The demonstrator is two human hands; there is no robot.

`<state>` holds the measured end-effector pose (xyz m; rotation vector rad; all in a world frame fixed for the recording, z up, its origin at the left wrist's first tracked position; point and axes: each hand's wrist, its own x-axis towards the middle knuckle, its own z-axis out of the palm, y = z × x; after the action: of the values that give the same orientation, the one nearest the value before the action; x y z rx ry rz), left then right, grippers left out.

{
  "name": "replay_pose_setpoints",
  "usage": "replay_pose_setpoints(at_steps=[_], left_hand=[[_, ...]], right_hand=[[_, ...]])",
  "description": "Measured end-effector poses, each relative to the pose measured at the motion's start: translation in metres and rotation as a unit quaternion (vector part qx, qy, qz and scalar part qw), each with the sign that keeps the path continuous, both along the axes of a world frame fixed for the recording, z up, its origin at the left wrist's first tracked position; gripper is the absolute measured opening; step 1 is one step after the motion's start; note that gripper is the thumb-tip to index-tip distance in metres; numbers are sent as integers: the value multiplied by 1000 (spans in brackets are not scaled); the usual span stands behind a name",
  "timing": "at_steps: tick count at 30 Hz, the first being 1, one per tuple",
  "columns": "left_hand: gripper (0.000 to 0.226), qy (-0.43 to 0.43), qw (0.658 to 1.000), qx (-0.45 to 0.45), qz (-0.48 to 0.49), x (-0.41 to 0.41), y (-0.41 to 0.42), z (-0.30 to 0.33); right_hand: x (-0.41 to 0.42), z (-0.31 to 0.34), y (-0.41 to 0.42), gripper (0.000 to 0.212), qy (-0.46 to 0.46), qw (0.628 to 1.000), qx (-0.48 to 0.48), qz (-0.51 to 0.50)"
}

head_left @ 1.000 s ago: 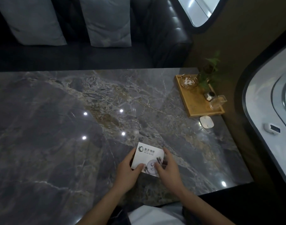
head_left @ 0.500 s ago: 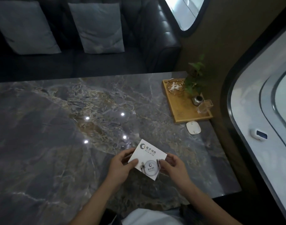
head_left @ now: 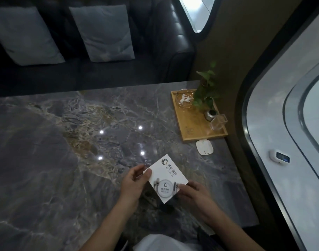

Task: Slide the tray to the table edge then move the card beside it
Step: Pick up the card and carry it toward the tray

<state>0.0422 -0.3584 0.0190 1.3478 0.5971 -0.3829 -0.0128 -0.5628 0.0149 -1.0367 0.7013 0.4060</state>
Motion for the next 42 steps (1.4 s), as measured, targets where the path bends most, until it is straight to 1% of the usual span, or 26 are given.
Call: replay_pose_setpoints(at_steps=[1, 4, 8, 10, 13, 16, 18, 22, 25, 26, 28, 29, 33, 36, 38, 42], left_hand=[[37, 11, 1000, -10, 4, -1, -5, -1], [41, 24, 1000, -11, -13, -6, -22, -4], [54, 43, 998, -36, -23, -15, -40, -5], [55, 55, 997, -41, -25, -17, -51, -7], [54, 65, 997, -24, -39, -17, -64, -10], [52, 74, 995, -12, -60, -13, -81, -9], [45, 81, 994, -11, -72, -9, -96, -7], [39, 88, 991, 8, -102, -2, -122, -5], [33, 90, 989, 18, -117, 3, -138, -5], [33, 91, 988, 22, -124, 4, -143, -6], [33, 91, 986, 28, -139, 6, -154, -8], [32, 90, 985, 30, -145, 7, -159, -10], [30, 85, 984, 44, -147, 11, -180, -17], [26, 86, 984, 58, -145, 13, -190, -21], [30, 90, 982, 68, -148, 16, -201, -24], [31, 89, 980, 75, -162, 21, -222, -27]], right_hand=[[0, 0, -4, 32, 1, 1000, 7, -1], [-2, 4, -15, 20, -6, 1000, 16, -11], [-3, 1, -31, 27, 0, 1000, -1, -27], [-4, -1, -41, 27, 6, 999, -24, -34], [-7, -4, -52, 24, 11, 997, -54, -47], [-9, -7, -66, 26, 9, 996, -77, -55], [-11, -11, -78, 27, -2, 993, -105, -54], [-17, -10, -96, 29, -45, 975, -216, -27], [-23, -9, -105, 34, -81, 951, -297, 0], [-24, -8, -109, 35, -100, 936, -338, 12], [-26, -8, -118, 38, -152, 886, -435, 55], [-27, -8, -121, 40, -174, 864, -466, 77], [-30, -10, -131, 52, -192, 811, -534, 143], [-29, -13, -132, 52, -209, 767, -567, 214], [-26, -19, -137, 54, -206, 757, -573, 237], [-23, -25, -144, 56, -195, 754, -573, 255]])
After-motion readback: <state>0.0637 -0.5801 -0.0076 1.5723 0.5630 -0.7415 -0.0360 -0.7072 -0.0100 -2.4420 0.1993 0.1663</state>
